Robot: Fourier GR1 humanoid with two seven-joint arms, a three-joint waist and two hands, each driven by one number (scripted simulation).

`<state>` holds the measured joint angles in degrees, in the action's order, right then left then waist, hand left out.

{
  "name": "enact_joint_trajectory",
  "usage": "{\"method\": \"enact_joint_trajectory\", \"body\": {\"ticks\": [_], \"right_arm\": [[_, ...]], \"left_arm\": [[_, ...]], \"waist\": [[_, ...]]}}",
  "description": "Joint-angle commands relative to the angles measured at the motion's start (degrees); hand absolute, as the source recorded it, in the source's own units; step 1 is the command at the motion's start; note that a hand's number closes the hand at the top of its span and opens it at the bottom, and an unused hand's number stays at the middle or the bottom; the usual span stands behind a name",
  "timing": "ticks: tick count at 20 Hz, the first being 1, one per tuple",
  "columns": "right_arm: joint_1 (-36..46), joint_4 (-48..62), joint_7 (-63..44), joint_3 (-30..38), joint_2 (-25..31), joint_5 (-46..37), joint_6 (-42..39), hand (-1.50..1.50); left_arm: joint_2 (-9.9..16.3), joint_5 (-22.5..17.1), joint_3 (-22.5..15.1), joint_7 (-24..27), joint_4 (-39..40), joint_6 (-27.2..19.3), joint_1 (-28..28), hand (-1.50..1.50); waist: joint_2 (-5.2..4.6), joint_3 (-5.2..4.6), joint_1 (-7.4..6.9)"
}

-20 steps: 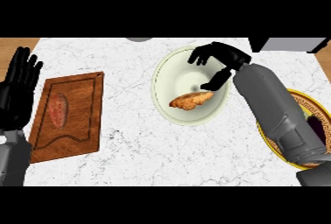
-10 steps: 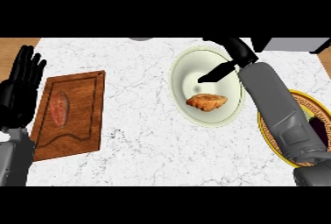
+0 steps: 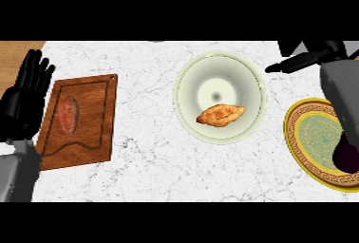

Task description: Pick the croissant from the plate and place it in the bowl

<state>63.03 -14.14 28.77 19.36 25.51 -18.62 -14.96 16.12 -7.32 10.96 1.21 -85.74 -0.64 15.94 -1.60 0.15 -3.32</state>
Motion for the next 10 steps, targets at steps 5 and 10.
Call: {"method": "enact_joint_trajectory", "body": {"ticks": [5, 10], "right_arm": [[-1.34, 4.17, 3.64, 4.35, 12.07, 3.19, -10.33, -1.5], [-3.68, 4.96, 7.48, 4.6, 13.2, 3.06, -11.93, -1.5]], "left_arm": [[-0.01, -0.2, -0.28, -2.59, -0.36, -0.73, 3.42, 0.0], [0.28, -0.1, -0.32, -0.31, 0.11, 0.46, 2.85, 0.0]], "waist": [[-0.92, 0.24, -1.04], [-1.55, 0.3, -2.04]]}}
